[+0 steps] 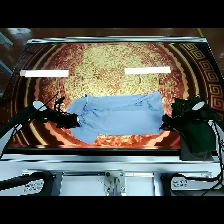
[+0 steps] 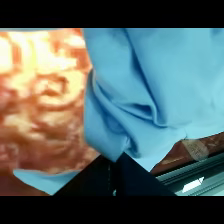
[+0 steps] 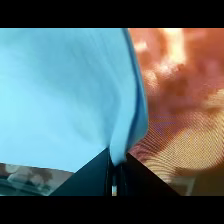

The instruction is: Fold the shirts.

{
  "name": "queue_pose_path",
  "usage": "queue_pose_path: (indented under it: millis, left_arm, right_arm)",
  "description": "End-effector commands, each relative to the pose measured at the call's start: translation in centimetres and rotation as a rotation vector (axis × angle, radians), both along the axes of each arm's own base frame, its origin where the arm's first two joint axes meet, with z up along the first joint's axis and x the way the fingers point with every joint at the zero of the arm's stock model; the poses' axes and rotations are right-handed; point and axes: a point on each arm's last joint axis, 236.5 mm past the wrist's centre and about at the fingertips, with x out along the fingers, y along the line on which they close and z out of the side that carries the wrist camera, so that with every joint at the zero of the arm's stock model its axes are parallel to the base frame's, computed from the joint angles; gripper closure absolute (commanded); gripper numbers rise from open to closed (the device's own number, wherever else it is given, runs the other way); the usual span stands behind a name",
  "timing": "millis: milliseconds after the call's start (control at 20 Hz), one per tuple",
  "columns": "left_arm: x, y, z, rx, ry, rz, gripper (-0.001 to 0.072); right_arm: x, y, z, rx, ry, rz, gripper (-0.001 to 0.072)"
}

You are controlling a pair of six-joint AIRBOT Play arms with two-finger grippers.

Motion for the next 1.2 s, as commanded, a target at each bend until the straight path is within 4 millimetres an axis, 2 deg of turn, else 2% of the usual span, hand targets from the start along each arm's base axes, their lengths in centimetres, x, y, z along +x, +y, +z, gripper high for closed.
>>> queue_pose_path:
  millis: [0,50,100,150,200,300,350,400,450,500,550,600,650,700,800,850,1000,1150]
  left_arm:
    - [3.0,0.1,2.8,0.007,-0.105,-0.007,0.0669]
    - [4.3,0.5,4.6,0.031,-0.17,-0.022,0.0669]
    - [5.6,1.1,7.0,0.065,-0.25,-0.038,0.0669]
    - [7.0,1.9,10.7,0.108,-0.349,-0.046,0.0669]
    - [8.0,2.6,15.0,0.146,-0.458,-0.051,0.0669]
    - [8.5,4.0,27.0,0.213,-0.752,-0.048,0.0668]
    - [7.6,4.7,34.1,0.243,-0.926,-0.024,0.0668]
    - [5.7,5.4,41.4,0.265,-1.107,0.01,0.0668]
    - [3.1,6.1,47.7,0.279,-1.269,0.048,0.0668]
    - [-0.2,6.7,53.1,0.285,-1.411,0.085,0.0668]
    - [-3.9,7.1,57.5,0.28,-1.534,0.121,0.0668]
    - [-7.2,7.6,60.7,0.263,-1.619,0.167,0.0668]
    - [-10.0,8.2,62.8,0.248,-1.678,0.21,0.0668]
    - [-12.2,8.8,64.1,0.242,-1.717,0.245,0.0668]
    - [-15.1,9.7,65.0,0.262,-1.761,0.279,0.0668]
    - [-15.8,10.1,64.6,0.288,-1.752,0.281,0.0668]
    - [-16.0,11.2,61.7,0.375,-1.641,0.26,0.0668]
    - [-14.9,13.1,59.0,0.484,-1.522,0.269,0.0667]
  right_arm:
    - [-0.2,2.2,1.9,0.091,-0.021,0.062,0.0642]
    - [0.4,2.7,3.7,0.117,-0.078,0.112,0.0643]
    - [1.7,3.1,6.4,0.135,-0.17,0.16,0.0642]
    - [3.5,3.1,9.7,0.127,-0.287,0.193,0.0643]
    - [5.6,3.0,14.5,0.095,-0.44,0.222,0.0642]
    - [8.6,2.1,26.4,-0.049,-0.778,0.254,0.0642]
    - [9.0,1.8,33.8,-0.143,-0.974,0.25,0.0642]
    - [8.3,1.7,40.8,-0.23,-1.159,0.231,0.0642]
    - [6.5,1.9,48.2,-0.307,-1.352,0.188,0.0642]
    - [4.0,2.3,54.0,-0.35,-1.5,0.134,0.0642]
    - [0.9,3.0,58.8,-0.375,-1.627,0.089,0.0642]
    - [-1.8,3.7,61.7,-0.381,-1.706,0.065,0.0642]
    - [-4.2,4.3,63.4,-0.384,-1.75,0.044,0.0642]
    - [-6.0,4.6,64.1,-0.392,-1.764,0.028,0.0642]
    - [-8.0,4.5,63.5,-0.413,-1.731,0.002,0.0642]
    - [-8.5,4.4,62.6,-0.422,-1.694,0.003,0.0642]
    - [-9.1,4.8,58.3,-0.425,-1.523,0.084,0.0642]
    - [-9.0,4.0,53.8,-0.424,-1.323,0.128,0.0642]
